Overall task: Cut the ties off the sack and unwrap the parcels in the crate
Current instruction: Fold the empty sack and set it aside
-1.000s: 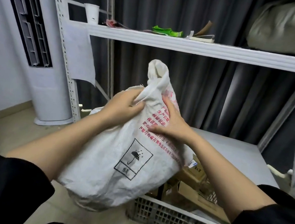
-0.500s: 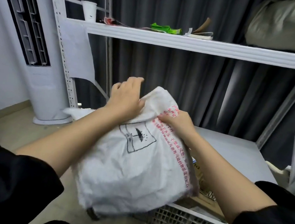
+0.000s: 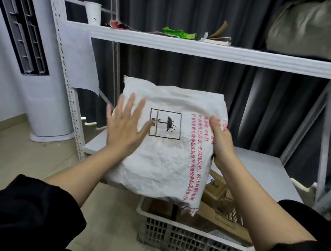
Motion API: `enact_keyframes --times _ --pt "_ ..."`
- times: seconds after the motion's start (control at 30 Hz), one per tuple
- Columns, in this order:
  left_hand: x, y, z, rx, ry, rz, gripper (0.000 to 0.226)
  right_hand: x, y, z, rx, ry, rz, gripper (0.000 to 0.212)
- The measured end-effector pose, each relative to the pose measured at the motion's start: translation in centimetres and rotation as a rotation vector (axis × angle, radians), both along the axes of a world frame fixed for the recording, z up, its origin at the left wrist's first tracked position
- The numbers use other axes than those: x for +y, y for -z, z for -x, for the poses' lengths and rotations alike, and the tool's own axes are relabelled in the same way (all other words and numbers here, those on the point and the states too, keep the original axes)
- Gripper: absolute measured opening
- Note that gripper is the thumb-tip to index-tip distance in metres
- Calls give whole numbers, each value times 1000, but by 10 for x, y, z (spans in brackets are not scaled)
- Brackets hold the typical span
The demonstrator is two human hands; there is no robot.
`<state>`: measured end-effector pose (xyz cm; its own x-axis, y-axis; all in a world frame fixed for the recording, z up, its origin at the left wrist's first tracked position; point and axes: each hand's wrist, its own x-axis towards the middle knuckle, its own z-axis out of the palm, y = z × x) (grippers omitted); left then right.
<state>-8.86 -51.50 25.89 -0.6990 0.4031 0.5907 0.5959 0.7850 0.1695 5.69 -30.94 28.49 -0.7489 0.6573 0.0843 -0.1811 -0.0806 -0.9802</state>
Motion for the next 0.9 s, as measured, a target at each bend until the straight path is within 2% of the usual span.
enact_keyframes --times 0.07,0.17,0.23,0.3,0.33,0.37,0.47,0.53,0.67,0.77,0.8,0.9 --pt "-2 1 4 -265 6 -172 78 4 0 -5 53 28 92 30" --pt "-5 -2 -9 -775 481 -617 89 9 -5 -10 79 3 189 33" --pt "-11 -4 -16 -931 575 -743 105 14 -10 -14 81 -65 295 28" --pt "-21 -5 -11 -974 569 -713 129 22 -13 -20 74 -146 389 29" --pt "-25 -6 -8 -1001 582 -677 133 25 -13 -24 70 -181 408 33" --pt "-28 -8 -6 -1060 615 -651 131 27 -13 -25 61 -204 410 36" --pt "-31 -11 -8 -1374 712 -593 107 24 -9 -27 32 -250 395 46" --pt "-33 -11 -10 -1497 739 -585 94 19 -9 -26 38 -261 382 53" --pt "-51 0 -7 -1566 734 -619 74 5 -10 -13 17 -297 325 48" --pt "-63 6 -1 -1467 617 -715 27 -3 -8 11 -6 -316 257 51" --pt "-69 5 1 -1424 564 -774 19 -5 -7 23 -15 -285 203 49" --pt "-86 20 26 -1337 497 -875 55 -10 -4 60 -126 -200 15 39"
